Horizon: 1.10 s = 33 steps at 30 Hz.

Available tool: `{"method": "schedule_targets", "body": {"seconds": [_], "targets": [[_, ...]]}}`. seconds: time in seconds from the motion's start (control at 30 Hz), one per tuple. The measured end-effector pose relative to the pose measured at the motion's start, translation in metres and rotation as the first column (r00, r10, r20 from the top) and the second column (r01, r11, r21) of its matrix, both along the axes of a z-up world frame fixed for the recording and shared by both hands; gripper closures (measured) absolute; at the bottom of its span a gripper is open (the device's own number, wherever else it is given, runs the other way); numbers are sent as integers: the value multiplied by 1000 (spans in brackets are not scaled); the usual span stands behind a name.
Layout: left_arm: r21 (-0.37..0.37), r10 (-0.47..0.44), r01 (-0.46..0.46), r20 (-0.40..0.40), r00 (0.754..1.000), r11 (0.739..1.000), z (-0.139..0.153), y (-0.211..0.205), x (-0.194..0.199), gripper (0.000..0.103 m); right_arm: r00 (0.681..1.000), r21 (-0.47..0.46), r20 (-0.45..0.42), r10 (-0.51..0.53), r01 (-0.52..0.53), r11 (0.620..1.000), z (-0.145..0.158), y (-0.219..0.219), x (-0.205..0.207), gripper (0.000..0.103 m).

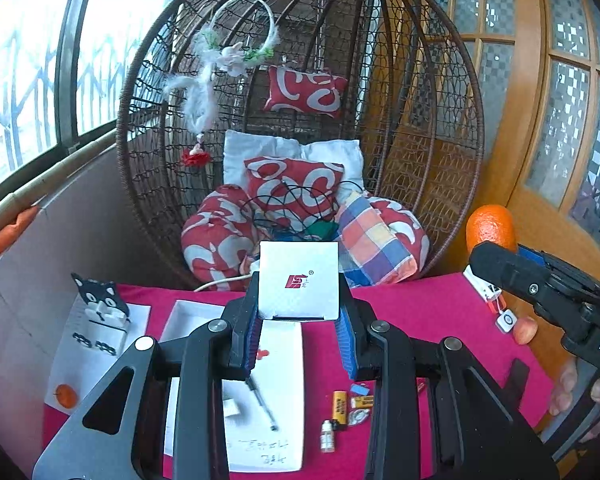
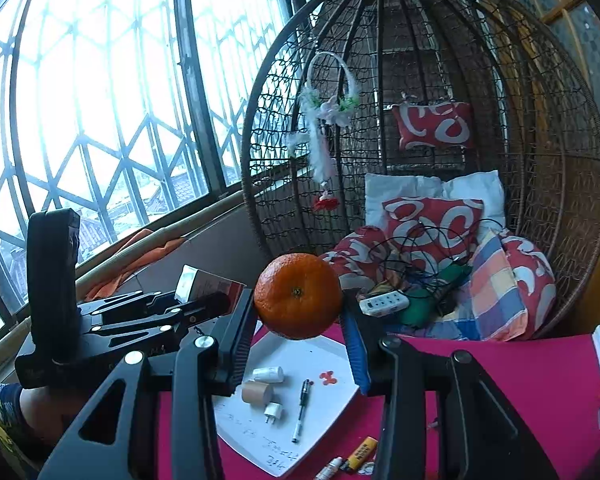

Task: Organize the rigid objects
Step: 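Lift and carry the orange and white box over the tray with both tools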

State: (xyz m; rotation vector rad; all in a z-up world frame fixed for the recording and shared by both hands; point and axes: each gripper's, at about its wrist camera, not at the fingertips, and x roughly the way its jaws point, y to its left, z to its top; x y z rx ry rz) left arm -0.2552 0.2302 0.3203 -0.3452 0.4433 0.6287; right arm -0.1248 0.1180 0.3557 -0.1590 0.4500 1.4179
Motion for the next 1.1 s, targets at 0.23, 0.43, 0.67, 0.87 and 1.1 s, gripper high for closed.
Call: {"method": "schedule_targets", "body": {"seconds": [0.23, 0.43, 0.67, 0.87, 1.1], "targets": [[0, 11, -11, -20, 1000, 1000, -4, 17, -20, 71, 1000, -4, -23, 18, -18, 1000, -5, 20, -16, 62], [-10, 9, -9, -36, 999, 1000, -10, 37, -33, 71, 999, -24, -48, 22, -24, 999, -14, 40, -27, 62], [-64, -2, -3, -68, 998, 998, -30, 64, -36, 71, 997, -78, -73, 16, -22, 997, -32, 65, -34, 62], [-125, -13, -1, -108, 994, 992, -52, 98, -35, 72, 996, -150, -94, -6, -8, 989, -53, 86, -34, 62], [-264, -65, 16, -179, 982, 964, -104, 141, -16, 72, 988, -310, -138, -70, 23, 950, -106, 108, -21, 62]]}}
